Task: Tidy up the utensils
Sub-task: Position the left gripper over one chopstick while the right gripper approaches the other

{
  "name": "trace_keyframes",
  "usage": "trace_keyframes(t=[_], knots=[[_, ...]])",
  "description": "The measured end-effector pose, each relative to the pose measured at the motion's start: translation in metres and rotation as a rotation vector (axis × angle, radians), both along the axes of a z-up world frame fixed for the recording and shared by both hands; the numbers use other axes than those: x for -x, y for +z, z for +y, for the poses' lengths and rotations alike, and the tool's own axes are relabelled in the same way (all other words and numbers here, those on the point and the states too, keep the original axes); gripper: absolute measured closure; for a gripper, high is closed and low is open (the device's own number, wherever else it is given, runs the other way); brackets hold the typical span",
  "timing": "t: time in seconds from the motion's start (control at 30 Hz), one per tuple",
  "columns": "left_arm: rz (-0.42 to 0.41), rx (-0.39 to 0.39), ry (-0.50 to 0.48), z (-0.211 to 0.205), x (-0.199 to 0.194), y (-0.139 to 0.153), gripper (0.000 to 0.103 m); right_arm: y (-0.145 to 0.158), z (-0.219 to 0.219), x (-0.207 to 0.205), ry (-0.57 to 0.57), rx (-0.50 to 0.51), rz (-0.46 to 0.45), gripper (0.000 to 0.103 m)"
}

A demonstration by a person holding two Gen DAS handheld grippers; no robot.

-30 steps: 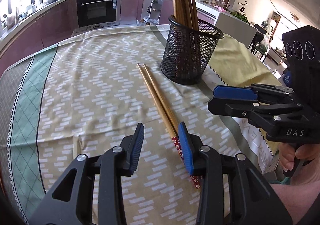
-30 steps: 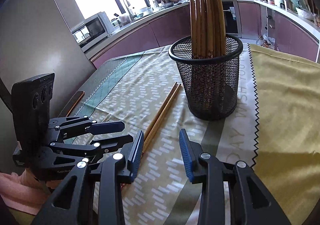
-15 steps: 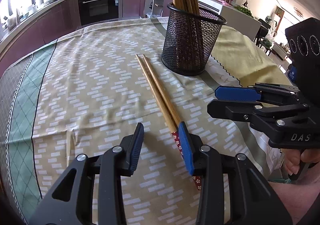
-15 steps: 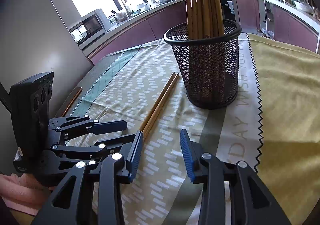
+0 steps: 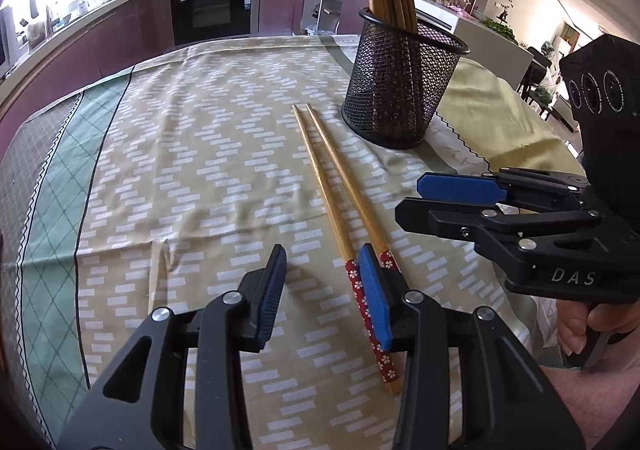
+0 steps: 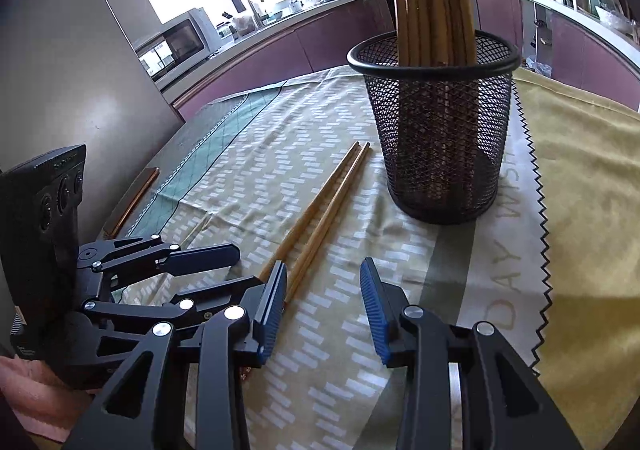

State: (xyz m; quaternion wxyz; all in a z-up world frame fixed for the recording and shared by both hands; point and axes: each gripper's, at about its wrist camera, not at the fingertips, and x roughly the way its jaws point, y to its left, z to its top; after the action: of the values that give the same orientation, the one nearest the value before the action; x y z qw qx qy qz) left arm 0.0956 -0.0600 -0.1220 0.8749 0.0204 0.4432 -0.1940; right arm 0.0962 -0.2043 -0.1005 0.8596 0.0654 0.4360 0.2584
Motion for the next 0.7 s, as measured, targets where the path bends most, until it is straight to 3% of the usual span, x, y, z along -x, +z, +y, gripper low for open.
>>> trace_keyframes(t=[0.27,0.53,0.7], knots=[[0.004,0.016,0.014,0.007,0.002,0.0,0.066,-0.005,0.024,-0.006,0.024,0.083,-0.012,0.068],[0.002,0.02,0.009,0.009,0.004,0.0,0.067,-0.004,0.024,-0.003,0.017,0.154,-0.02,0.081],[0.002,0.025,-0.003,0.01,0.003,0.001,0.066,-0.003,0.016,-0.003,0.002,0.149,0.0,0.082]])
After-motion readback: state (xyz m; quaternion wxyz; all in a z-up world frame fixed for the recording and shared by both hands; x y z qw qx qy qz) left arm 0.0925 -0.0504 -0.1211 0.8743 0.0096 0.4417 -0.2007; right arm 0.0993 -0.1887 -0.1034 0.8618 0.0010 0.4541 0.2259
